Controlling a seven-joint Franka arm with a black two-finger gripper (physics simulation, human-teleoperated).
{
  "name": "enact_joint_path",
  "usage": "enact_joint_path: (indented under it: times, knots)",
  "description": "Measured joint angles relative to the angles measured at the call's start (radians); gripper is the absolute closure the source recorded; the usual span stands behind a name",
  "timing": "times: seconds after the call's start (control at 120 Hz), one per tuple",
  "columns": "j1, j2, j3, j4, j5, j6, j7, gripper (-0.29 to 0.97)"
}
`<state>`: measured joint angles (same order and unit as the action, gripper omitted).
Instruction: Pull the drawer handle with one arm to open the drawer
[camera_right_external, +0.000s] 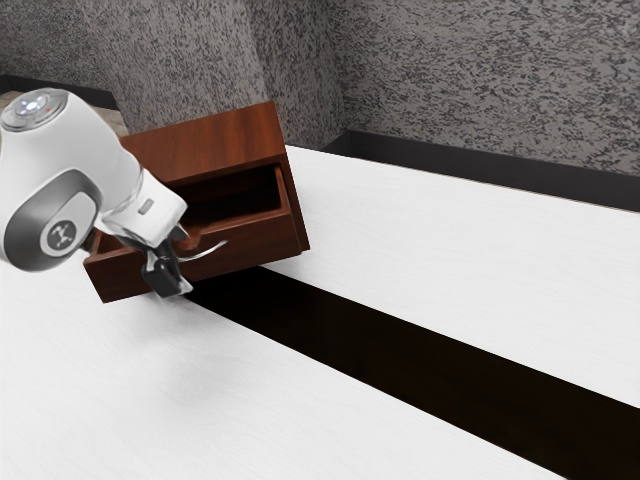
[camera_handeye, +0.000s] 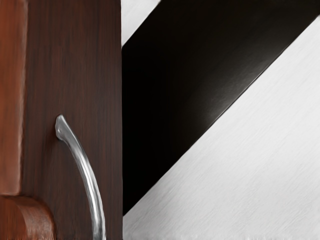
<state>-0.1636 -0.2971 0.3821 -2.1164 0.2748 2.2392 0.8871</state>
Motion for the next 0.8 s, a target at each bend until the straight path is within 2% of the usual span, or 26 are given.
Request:
enact_joint_path:
  times: [0.183,0.333,0.575,0.8]
  knots:
    - [0.000,-0.056,-0.057,0.069,0.001,-0.097,-0.014,0.00]
    - [-0.001,-0.003,-0.074,0.227,-0.005,-0.254,-0.063,0.00]
    - [0.000,0.039,-0.069,0.417,-0.141,-0.489,-0.155,0.00]
    - [0.003,0.047,-0.060,0.472,-0.179,-0.609,-0.215,0.00]
